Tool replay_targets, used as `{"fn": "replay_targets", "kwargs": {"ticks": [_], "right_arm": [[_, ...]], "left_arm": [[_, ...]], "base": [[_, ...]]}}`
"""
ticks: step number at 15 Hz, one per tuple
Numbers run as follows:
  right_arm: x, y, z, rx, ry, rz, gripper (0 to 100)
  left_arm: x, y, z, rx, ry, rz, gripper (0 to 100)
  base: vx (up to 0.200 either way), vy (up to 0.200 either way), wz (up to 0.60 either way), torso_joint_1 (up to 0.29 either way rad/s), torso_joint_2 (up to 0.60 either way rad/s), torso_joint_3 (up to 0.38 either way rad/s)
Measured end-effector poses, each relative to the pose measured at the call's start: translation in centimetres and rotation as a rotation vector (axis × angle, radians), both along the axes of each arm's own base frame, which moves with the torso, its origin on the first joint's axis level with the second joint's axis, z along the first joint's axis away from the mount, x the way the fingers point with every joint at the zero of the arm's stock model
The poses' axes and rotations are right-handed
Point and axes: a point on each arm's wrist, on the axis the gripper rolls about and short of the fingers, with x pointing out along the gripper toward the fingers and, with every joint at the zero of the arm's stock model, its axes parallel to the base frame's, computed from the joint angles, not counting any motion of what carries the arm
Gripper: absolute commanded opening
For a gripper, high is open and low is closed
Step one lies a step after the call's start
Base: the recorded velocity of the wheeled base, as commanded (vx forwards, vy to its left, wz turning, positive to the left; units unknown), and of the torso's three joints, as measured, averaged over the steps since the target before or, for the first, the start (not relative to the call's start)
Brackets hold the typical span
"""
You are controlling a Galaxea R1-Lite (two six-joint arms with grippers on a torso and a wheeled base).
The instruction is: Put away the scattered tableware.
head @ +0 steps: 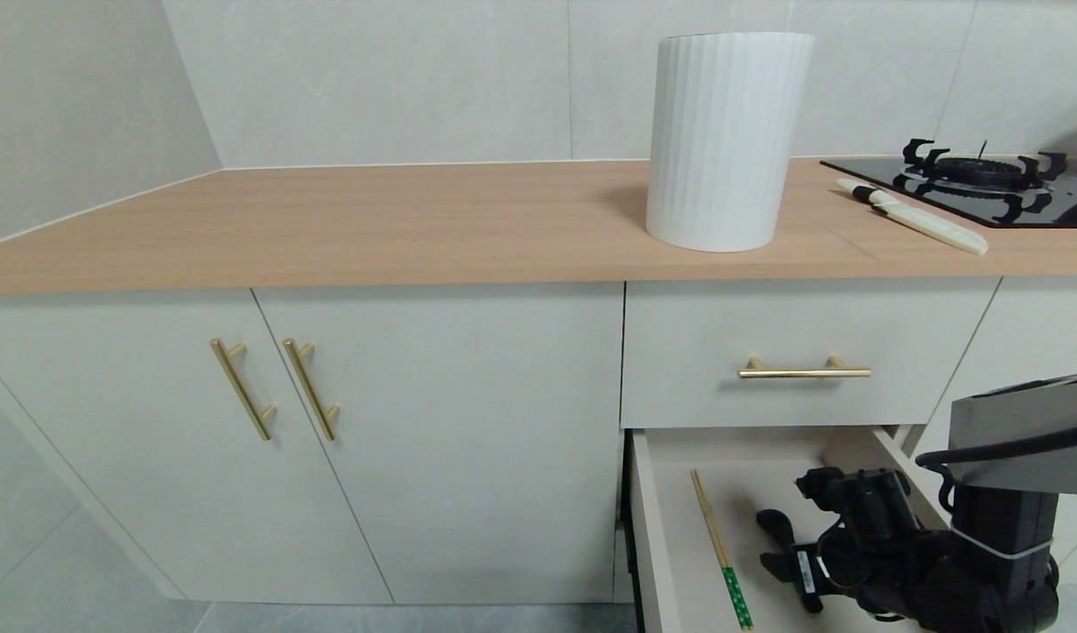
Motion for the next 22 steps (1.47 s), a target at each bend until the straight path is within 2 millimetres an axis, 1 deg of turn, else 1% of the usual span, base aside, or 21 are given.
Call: {"fn": "replay_targets", "kwargs": {"ticks": [1,3,5,8,11,14,16,18,19,22], "right_arm": [[-0.1,0.0,0.6,0.001,-0.018,-0.003,100],[-0.6,-0.2,2.5,0.005,-0.063,-0.001,100],[-1.6,-0.5,5.3,0.005,-0.126,0.014,100],[-4.0,-1.2,9.3,-0.001,-0.144,0.029,100],[-7.2,-1.9,12.7,-0.008,-0.116,0.041,100],[-11.1,-2.3,14.9,-0.031,-0.007,0.081,100],[-12.7,-2.2,17.1,-0.021,0.011,0.127,100],[-13.7,-2.1,18.9,-0.002,-0.037,0.155,100],[-14.0,-2.1,19.4,0.007,-0.063,0.160,100],[-14.5,-2.2,20.0,0.017,-0.100,0.171,100]], "left_arm": [[0.0,0.0,0.0,0.000,0.000,0.000,100],[0.0,0.0,0.0,0.000,0.000,0.000,100],[0.0,0.0,0.0,0.000,0.000,0.000,100],[0.0,0.0,0.0,0.000,0.000,0.000,100],[0.0,0.0,0.0,0.000,0.000,0.000,100],[0.0,0.0,0.0,0.000,0.000,0.000,100],[0.0,0.0,0.0,0.000,0.000,0.000,100],[0.0,0.0,0.0,0.007,0.001,0.000,100],[0.0,0.0,0.0,0.011,0.001,-0.001,100],[0.0,0.0,0.0,0.010,0.002,-0.001,100]], "base": [[0.000,0.000,0.00,0.000,0.00,0.000],[0.000,0.000,0.00,0.000,0.00,0.000],[0.000,0.000,0.00,0.000,0.00,0.000],[0.000,0.000,0.00,0.000,0.00,0.000],[0.000,0.000,0.00,0.000,0.00,0.000],[0.000,0.000,0.00,0.000,0.00,0.000],[0.000,0.000,0.00,0.000,0.00,0.000],[0.000,0.000,0.00,0.000,0.00,0.000],[0.000,0.000,0.00,0.000,0.00,0.000],[-0.200,0.000,0.00,0.004,0.00,0.004]]}}
